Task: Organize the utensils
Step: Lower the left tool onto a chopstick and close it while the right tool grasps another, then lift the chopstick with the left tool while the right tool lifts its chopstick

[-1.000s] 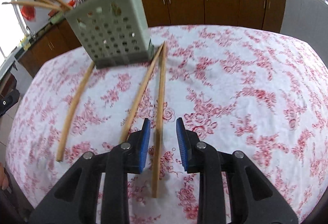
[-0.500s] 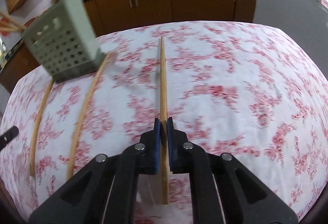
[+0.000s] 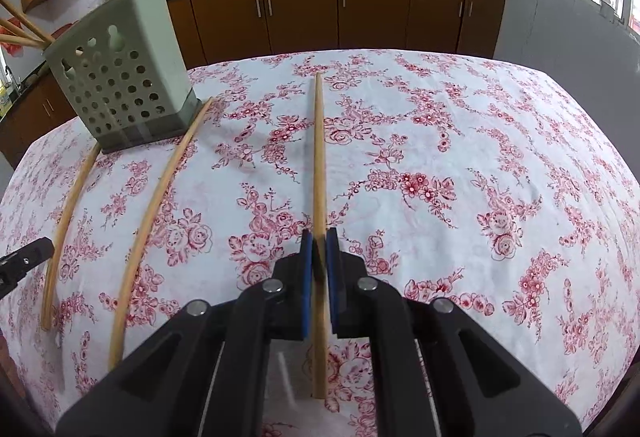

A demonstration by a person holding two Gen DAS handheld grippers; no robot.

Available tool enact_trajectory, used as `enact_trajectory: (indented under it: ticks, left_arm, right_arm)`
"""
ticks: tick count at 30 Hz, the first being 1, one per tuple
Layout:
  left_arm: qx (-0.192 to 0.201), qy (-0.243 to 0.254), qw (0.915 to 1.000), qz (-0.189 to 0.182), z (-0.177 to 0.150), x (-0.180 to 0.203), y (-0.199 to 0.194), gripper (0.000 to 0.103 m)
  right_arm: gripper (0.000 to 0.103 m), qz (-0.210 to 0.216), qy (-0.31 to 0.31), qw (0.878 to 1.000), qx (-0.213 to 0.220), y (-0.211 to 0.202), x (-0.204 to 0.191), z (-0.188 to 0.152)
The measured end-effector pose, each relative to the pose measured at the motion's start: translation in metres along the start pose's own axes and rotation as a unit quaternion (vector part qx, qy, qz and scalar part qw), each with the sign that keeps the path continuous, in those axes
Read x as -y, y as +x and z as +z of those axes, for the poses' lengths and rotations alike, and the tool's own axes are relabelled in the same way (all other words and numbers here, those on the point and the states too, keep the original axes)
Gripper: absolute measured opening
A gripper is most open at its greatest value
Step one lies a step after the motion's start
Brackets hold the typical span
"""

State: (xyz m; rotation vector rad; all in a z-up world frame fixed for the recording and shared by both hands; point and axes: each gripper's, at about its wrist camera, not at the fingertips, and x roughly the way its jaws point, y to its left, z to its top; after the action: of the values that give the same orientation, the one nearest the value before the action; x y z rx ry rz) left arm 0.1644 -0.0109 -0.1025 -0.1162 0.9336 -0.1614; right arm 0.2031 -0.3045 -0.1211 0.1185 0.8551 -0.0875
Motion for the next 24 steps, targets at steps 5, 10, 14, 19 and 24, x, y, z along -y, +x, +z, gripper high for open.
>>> enact_trajectory:
  ticks: [5,10,14,19,24]
  left_arm:
    - [0.002,0.000,0.9999,0.016,0.003,-0.002,0.003,0.026]
    - [0.002,0.001,0.9995,0.032,0.005,-0.002,0.005,0.026]
    - [0.006,0.013,0.9990,0.042,0.005,0.004,0.007,0.026]
    - [0.009,0.015,0.9980,0.061,0.007,0.006,0.010,0.010]
    - [0.012,-0.015,0.9964,0.083,0.011,-0.018,0.007,0.008]
  right_arm:
    - [0.008,0.001,0.001,1.000,0.000,0.001,-0.001,0.000]
    - [0.008,0.000,0.000,1.000,0.000,0.001,-0.002,0.000]
    - [0.008,0.000,0.001,1.000,0.000,0.001,-0.002,-0.001]
    - [0.008,-0.001,-0.001,1.000,0.000,0.001,-0.002,0.000]
    - [0.008,0.000,-0.001,1.000,0.000,0.002,-0.001,0.000]
